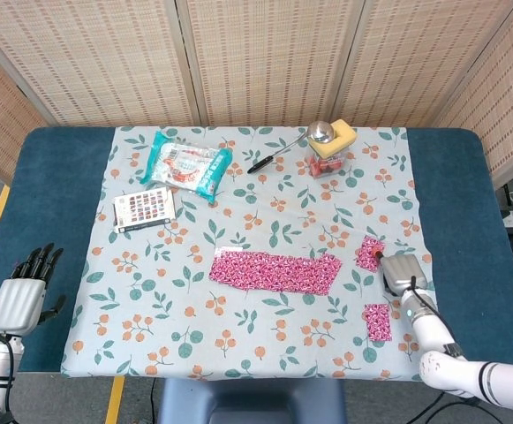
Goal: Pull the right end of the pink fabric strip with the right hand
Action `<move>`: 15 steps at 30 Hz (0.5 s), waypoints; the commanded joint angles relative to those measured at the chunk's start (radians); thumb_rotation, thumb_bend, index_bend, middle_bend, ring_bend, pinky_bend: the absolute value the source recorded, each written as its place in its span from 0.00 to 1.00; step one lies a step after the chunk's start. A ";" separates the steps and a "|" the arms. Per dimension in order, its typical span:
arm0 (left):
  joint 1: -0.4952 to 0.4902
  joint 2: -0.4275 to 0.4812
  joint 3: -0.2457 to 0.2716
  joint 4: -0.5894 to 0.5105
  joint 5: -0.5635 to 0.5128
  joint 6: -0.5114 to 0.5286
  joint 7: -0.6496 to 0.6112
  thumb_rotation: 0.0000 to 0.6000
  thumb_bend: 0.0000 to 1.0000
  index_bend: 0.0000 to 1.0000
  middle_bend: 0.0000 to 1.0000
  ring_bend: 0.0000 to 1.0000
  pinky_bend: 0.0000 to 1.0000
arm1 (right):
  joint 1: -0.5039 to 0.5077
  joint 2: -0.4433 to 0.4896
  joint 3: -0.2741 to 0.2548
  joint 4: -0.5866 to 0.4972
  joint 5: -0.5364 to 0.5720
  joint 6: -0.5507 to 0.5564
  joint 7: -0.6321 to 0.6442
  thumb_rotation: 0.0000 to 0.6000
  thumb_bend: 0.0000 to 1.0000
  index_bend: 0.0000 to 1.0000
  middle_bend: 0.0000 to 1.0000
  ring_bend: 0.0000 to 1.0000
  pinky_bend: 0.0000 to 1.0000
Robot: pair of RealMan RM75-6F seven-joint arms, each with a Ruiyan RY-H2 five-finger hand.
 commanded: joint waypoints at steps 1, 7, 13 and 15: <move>-0.001 0.000 -0.001 0.000 0.000 0.000 0.000 1.00 0.31 0.06 0.03 0.07 0.26 | -0.027 0.028 0.007 -0.048 -0.069 0.030 0.049 1.00 0.87 0.11 0.67 0.82 0.74; 0.002 0.002 -0.001 -0.001 -0.002 0.002 -0.007 1.00 0.31 0.06 0.03 0.07 0.26 | -0.119 0.106 -0.022 -0.183 -0.362 0.120 0.189 1.00 0.76 0.08 0.67 0.82 0.74; 0.007 0.008 -0.001 -0.005 0.005 0.016 -0.018 1.00 0.31 0.07 0.03 0.07 0.26 | -0.268 0.085 -0.077 -0.111 -0.655 0.367 0.269 1.00 0.49 0.08 0.61 0.67 0.67; 0.009 0.008 -0.003 -0.007 0.007 0.023 -0.017 1.00 0.31 0.07 0.03 0.07 0.26 | -0.321 0.060 -0.084 -0.047 -0.669 0.432 0.261 1.00 0.38 0.06 0.49 0.51 0.62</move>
